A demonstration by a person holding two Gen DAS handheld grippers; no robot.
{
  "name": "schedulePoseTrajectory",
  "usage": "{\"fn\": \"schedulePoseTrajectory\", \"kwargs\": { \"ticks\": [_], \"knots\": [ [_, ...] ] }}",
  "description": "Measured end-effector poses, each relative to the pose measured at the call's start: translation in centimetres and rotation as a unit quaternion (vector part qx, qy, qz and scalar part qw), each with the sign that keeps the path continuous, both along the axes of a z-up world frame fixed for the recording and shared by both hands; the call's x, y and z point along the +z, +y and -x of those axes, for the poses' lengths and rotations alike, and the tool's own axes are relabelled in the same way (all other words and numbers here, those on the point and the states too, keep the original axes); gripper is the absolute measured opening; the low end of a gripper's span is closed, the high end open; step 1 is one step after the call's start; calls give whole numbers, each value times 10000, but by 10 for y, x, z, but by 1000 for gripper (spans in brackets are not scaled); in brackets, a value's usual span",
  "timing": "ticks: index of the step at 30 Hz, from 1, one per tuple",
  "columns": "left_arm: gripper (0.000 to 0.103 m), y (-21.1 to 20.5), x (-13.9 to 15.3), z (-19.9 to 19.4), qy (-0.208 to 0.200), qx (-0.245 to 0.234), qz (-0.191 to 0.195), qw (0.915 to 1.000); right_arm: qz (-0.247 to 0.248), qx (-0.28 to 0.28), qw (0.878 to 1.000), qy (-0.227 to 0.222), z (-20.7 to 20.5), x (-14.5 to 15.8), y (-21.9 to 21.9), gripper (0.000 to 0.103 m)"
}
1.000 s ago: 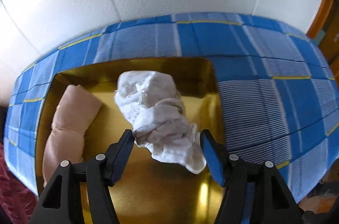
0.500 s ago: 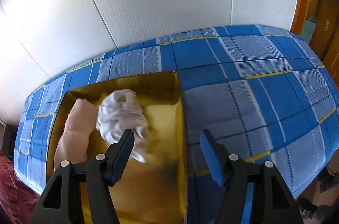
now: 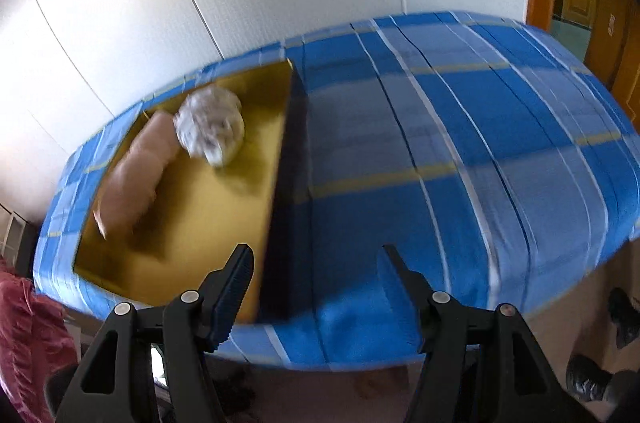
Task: Organize soft objects
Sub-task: 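Return the right tool to the shelf while the left tool reaches toward the mint-green pack, then grasp the mint-green wrapped pack with the left tool while the right tool grasps the cream cloth bag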
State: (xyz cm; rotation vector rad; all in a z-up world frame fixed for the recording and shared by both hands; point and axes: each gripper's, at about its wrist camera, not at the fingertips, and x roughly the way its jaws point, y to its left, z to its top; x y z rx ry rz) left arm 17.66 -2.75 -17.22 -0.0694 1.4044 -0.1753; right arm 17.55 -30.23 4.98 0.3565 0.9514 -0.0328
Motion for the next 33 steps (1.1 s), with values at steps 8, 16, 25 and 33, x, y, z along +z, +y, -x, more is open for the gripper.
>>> {"fn": "schedulePoseTrajectory", "kwargs": {
  "ticks": [8, 16, 25, 33],
  "knots": [
    [99, -5, -4, 4, 30, -149, -216, 9997, -222, -69, 9985, 495, 58, -62, -1, 65],
    [99, -15, -10, 10, 65, -448, -441, 9980, -335, 131, 9840, 1744, 70, -156, 17, 65],
    [99, -22, -14, 13, 151, -616, -441, 9970, -339, 84, 9637, 2645, 46, -224, 27, 65],
    [99, -19, -16, 18, 178, -653, -392, 9969, 339, 248, 9593, 2793, 22, -253, 38, 65]
  ]
}}
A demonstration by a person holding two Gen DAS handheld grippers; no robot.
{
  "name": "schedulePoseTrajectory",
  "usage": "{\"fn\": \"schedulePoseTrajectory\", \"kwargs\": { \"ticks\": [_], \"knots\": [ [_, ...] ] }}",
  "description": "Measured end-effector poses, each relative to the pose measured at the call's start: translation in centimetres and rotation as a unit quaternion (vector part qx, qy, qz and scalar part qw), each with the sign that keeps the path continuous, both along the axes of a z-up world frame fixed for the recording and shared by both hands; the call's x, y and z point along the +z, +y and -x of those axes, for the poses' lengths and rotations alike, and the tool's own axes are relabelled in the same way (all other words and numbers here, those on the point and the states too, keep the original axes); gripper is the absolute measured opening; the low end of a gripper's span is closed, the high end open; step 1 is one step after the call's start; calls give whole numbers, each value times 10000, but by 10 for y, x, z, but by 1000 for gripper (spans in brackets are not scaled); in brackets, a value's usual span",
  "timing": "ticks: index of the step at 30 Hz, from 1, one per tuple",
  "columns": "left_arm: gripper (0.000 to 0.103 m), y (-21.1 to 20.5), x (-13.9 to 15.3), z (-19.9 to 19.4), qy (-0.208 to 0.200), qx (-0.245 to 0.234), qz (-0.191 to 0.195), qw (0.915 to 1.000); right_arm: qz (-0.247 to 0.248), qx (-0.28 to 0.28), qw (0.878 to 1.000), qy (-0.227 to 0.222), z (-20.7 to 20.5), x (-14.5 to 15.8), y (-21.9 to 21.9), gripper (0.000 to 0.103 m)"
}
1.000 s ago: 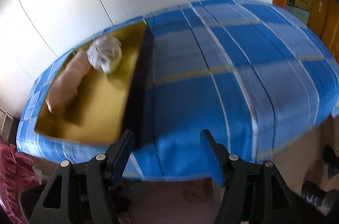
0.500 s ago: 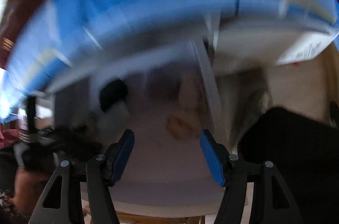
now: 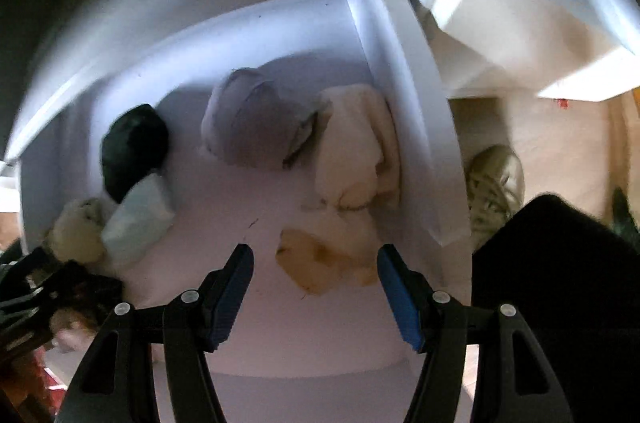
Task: Organize soft objects
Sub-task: 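Grasp the mint-green wrapped pack with the left tool while the right tool grasps the cream cloth bag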
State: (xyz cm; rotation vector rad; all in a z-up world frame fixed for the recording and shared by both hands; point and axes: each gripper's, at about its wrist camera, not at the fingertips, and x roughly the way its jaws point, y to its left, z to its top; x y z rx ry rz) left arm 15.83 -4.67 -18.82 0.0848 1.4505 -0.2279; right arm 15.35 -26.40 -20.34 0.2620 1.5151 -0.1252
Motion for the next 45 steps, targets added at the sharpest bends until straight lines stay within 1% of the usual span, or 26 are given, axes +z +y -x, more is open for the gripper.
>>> {"fn": "schedulePoseTrajectory", "kwargs": {
  "ticks": [4, 6, 7, 9, 11, 13, 14, 16, 20, 23, 25, 27, 29, 31, 33, 35, 36, 37, 38, 40, 42, 43, 45],
  "knots": [
    [99, -4, -3, 0, -7, -105, -5, 9999, 103, 144, 9997, 137, -8, -12, 5, 65],
    [99, -11, -3, -3, -17, -211, -16, 9998, 161, 187, 9993, 290, -9, -20, 5, 64],
    [99, -14, -4, -3, -31, -273, -19, 9996, 314, 290, 9987, 289, -9, -21, 8, 58],
    [99, -21, -4, -2, -78, -413, -49, 9991, 312, 476, 9978, 335, -10, -24, 15, 50],
    [99, -24, -6, -5, -110, -537, -76, 9985, 357, 608, 9965, 439, -6, -27, 21, 35],
    [99, -30, -10, -5, -132, -625, -111, 9979, 372, 705, 9953, 556, 0, -27, 26, 30],
    [99, -31, -11, -5, -124, -648, -112, 9978, 280, 698, 9953, 609, 5, -26, 27, 28],
    [99, -42, -13, -3, -108, -693, -94, 9975, 81, 612, 9954, 733, 15, -26, 28, 27],
    [100, -55, -19, -5, -232, -904, -309, 9952, -178, 398, 9938, 1021, 33, -30, 26, 27],
    [101, -66, -22, -5, -396, -1082, -469, 9922, -265, 298, 9937, 1046, 38, -29, 23, 27],
    [101, -75, -23, -3, -498, -1292, -609, 9885, -299, 219, 9940, 1025, 39, -30, 15, 27],
    [101, -88, -24, 3, -585, -1643, -742, 9819, -330, 159, 9941, 1018, 42, -29, 10, 27],
    [101, -98, -28, 11, -554, -1931, -763, 9766, -358, 124, 9941, 1020, 48, -27, 15, 27],
    [101, -107, -35, 18, -306, -2161, -659, 9736, -357, 132, 9940, 1025, 42, -28, 10, 27],
    [97, -110, -40, 23, 249, -2180, -96, 9756, -375, 110, 9940, 1022, 42, -28, 9, 27],
    [96, -110, -40, 24, 795, -1941, 689, 9753, -416, 57, 9939, 1021, 40, -28, 5, 27],
    [96, -109, -38, 24, 892, -1848, 921, 9744, -439, 29, 9938, 1021, 41, -29, 2, 27],
    [96, -108, -35, 22, 892, -1775, 1060, 9743, -454, 10, 9937, 1022, 41, -29, -1, 27],
    [96, -105, -32, 19, 770, -1674, 1024, 9775, -468, -9, 9937, 1023, 41, -29, -4, 27],
    [96, -101, -29, 13, 554, -1501, 823, 9837, -468, -8, 9936, 1024, 41, -29, -7, 27],
    [98, -97, -25, 6, 100, -1330, 459, 9900, -453, 17, 9938, 1020, 42, -33, -4, 27],
    [99, -98, -24, 5, -42, -1356, 365, 9901, -449, 27, 9938, 1018, 40, -31, -6, 27],
    [101, -103, -27, 4, -56, -1405, 364, 9894, -450, 31, 9938, 1012, 39, -28, -7, 27]
  ]
}}
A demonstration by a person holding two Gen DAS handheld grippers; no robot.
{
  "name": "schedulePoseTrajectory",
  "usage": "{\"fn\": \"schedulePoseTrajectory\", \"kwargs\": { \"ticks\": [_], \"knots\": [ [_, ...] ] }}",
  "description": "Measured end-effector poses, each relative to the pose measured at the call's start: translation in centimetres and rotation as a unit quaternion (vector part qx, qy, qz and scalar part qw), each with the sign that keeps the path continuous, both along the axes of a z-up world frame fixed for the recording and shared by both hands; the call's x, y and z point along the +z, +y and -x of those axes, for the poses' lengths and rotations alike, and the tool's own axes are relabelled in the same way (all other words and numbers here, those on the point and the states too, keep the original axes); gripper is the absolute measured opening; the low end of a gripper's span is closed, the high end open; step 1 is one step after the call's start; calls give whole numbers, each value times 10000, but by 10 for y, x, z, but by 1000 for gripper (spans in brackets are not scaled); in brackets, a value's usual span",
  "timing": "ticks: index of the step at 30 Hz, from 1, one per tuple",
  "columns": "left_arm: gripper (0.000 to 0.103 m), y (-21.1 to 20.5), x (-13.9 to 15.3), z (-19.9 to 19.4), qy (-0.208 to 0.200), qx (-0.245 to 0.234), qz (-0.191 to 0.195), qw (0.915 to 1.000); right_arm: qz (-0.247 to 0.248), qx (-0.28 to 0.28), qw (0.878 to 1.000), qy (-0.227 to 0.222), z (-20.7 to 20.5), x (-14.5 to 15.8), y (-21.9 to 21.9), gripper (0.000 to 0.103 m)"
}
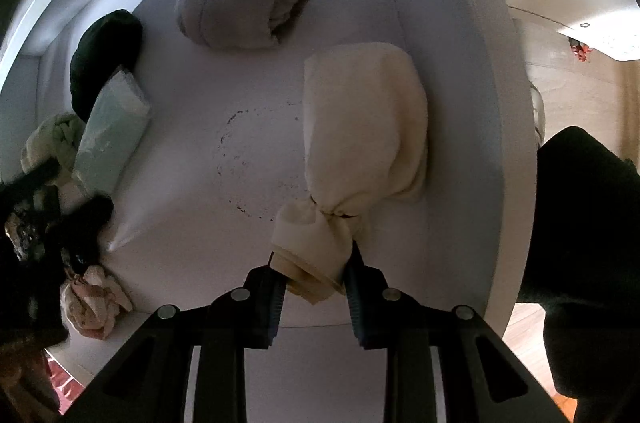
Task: Organize soft objects
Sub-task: 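Grasp the mint-green wrapped pack with the left tool while the right tool grasps the cream cloth bag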
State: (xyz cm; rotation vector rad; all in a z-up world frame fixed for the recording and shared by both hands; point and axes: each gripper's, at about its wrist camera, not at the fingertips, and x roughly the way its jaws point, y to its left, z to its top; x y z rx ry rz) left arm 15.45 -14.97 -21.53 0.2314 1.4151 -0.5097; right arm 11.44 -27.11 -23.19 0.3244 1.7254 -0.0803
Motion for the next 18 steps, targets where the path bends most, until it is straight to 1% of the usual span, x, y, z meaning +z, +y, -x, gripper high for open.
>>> {"fn": "schedulePoseTrajectory", "kwargs": {
  "ticks": [1, 2, 4, 5, 6, 8, 10, 13, 15, 16, 18],
  "knots": [
    [101, -3, -4, -1, 81, 2, 30, 10000, -1, 3, 10000, -3, 1, -1, 0, 27],
    [101, -5, -10, -1, 248, 8, 106, 9996, 1, 3, 10000, -7, 4, -8, 3, 27],
    [101, -6, -20, 0, 562, 4, 243, 9981, -16, -25, 10000, 3, 6, -10, 2, 27],
    [101, -8, -23, 3, 764, -17, 372, 9964, -26, -42, 10000, 11, 5, -8, 1, 27],
    [100, -12, -24, 7, 1001, -62, 579, 9933, -46, -74, 10000, 20, 5, -8, 0, 27],
    [100, -14, -17, 10, 1115, -118, 820, 9903, -68, -116, 9999, 29, 4, -9, -2, 27],
    [101, -14, -10, 9, 1039, -46, 935, 9902, -71, -129, 9999, 34, 3, -10, -3, 27],
    [101, -16, -6, 5, 667, 86, 565, 9961, -56, -113, 9999, 35, 2, -11, -5, 27],
    [99, -25, -14, 13, 422, 66, 100, 9990, -61, -120, 9999, 30, 3, -11, -6, 27],
    [98, -27, -16, 14, 346, 19, -44, 9994, -62, -123, 9999, 26, 3, -11, -6, 27],
    [86, -32, -21, 12, 254, -74, -223, 9994, -65, -120, 9999, 14, 5, -13, -6, 27]
  ]
}}
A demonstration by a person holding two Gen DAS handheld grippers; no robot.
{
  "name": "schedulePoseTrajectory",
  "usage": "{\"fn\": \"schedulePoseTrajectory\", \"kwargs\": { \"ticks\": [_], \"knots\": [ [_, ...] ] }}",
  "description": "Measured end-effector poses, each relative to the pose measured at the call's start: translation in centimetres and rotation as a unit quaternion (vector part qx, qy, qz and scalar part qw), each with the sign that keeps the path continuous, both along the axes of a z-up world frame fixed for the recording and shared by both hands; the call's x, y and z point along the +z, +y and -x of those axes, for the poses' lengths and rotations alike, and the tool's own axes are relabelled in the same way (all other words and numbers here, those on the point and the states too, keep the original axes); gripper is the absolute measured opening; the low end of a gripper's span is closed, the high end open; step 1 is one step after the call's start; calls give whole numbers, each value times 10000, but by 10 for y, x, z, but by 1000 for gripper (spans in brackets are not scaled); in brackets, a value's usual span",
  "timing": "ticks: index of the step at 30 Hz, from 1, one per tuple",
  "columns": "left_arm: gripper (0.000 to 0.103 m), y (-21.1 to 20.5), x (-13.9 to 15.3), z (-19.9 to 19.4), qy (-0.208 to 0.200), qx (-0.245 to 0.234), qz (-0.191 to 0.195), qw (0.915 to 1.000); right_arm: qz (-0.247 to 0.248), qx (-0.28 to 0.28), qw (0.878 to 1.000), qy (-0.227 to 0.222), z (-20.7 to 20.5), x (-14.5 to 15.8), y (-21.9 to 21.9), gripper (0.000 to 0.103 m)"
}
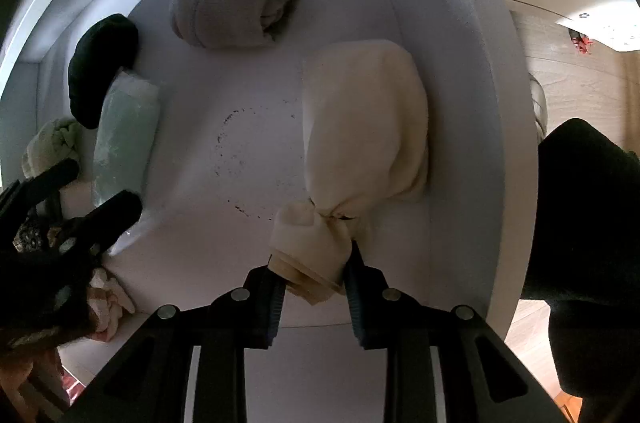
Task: Organize soft objects
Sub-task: 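Grasp the mint-green wrapped pack with the left tool while the right tool grasps the cream cloth bag, then lift the mint-green pack with the left tool and carry it to the gold box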
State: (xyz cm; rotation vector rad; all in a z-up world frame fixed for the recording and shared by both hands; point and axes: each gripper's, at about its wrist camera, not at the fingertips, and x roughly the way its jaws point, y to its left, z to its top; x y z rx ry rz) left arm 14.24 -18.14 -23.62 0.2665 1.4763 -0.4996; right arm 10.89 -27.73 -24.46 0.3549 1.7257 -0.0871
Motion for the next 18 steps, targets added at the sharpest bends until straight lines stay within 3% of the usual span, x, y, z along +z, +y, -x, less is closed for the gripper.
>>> {"fn": "schedulePoseTrajectory", "kwargs": {
  "ticks": [7, 11, 13, 14, 18],
  "knots": [
    [75, -24, -9, 12, -216, -52, -109, 9997, 16, 55, 10000, -37, 3, 0, 3, 27],
    [61, -33, -22, 7, -175, -142, -80, 9997, 15, 56, 10000, -39, 3, -1, 4, 27],
    [50, -30, -20, 12, -188, -189, -49, 9996, 23, 58, 10000, -40, 3, -1, 5, 27],
    [38, -31, -22, 15, -133, -192, 17, 9997, 28, 61, 10000, -44, 5, -2, 6, 27],
    [34, -19, -26, 5, -5, -197, 56, 9998, 62, 92, 9999, -42, 4, -1, 9, 27]
  ]
}}
